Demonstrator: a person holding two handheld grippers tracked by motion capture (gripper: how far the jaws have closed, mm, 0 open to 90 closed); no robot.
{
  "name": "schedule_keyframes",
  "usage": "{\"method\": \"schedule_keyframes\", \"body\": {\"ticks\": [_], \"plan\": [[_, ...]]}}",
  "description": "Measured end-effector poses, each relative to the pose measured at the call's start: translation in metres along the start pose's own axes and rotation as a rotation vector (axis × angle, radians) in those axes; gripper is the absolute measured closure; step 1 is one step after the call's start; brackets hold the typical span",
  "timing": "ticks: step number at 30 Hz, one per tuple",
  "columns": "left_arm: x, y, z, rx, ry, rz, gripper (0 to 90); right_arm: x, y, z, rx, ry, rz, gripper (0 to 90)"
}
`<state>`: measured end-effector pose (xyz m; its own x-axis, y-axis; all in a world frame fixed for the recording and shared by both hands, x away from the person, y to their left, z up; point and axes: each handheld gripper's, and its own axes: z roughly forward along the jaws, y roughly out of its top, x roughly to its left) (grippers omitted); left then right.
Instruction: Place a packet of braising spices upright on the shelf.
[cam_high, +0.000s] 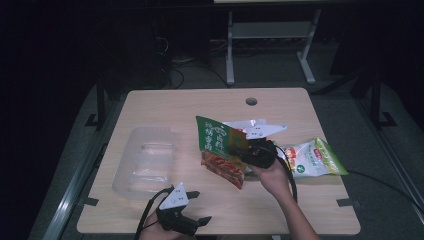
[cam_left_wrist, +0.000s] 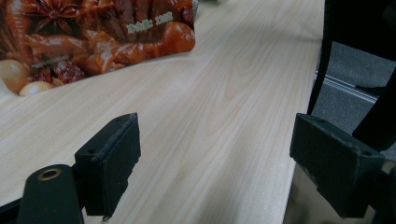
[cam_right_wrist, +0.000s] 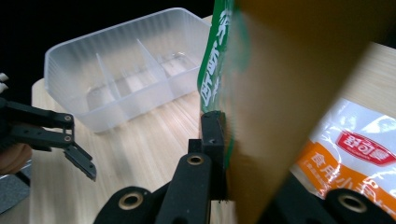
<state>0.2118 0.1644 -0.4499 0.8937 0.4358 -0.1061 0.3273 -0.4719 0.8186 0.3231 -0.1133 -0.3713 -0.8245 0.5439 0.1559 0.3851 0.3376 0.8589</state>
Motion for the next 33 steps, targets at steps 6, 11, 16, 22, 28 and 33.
{"method": "schedule_keyframes", "body": {"ticks": [6, 11, 16, 22, 28, 33], "plan": [[-0.002, 0.0, 0.001, -0.007, -0.002, -0.004, 16.0, 0.001, 0.009, 0.0, 0.005, 0.025, -0.009, 89.6], [-0.003, 0.0, 0.001, -0.001, -0.005, 0.005, 16.0, 0.003, 0.021, 0.0, 0.004, 0.044, -0.015, 89.6], [-0.004, 0.001, 0.001, -0.003, -0.007, 0.003, 16.0, 0.004, 0.033, 0.003, 0.001, 0.06, -0.03, 89.6], [-0.003, 0.001, 0.002, 0.0, -0.011, 0.002, 16.0, 0.006, 0.047, 0.009, 0.002, 0.083, -0.043, 89.6], [-0.005, 0.001, 0.003, -0.006, -0.018, 0.001, 16.0, 0.008, 0.064, 0.017, -0.003, 0.103, -0.071, 89.6], [-0.007, 0.001, 0.004, -0.003, -0.023, 0.017, 16.0, 0.014, 0.084, 0.029, -0.011, 0.132, -0.092, 89.6]]}}
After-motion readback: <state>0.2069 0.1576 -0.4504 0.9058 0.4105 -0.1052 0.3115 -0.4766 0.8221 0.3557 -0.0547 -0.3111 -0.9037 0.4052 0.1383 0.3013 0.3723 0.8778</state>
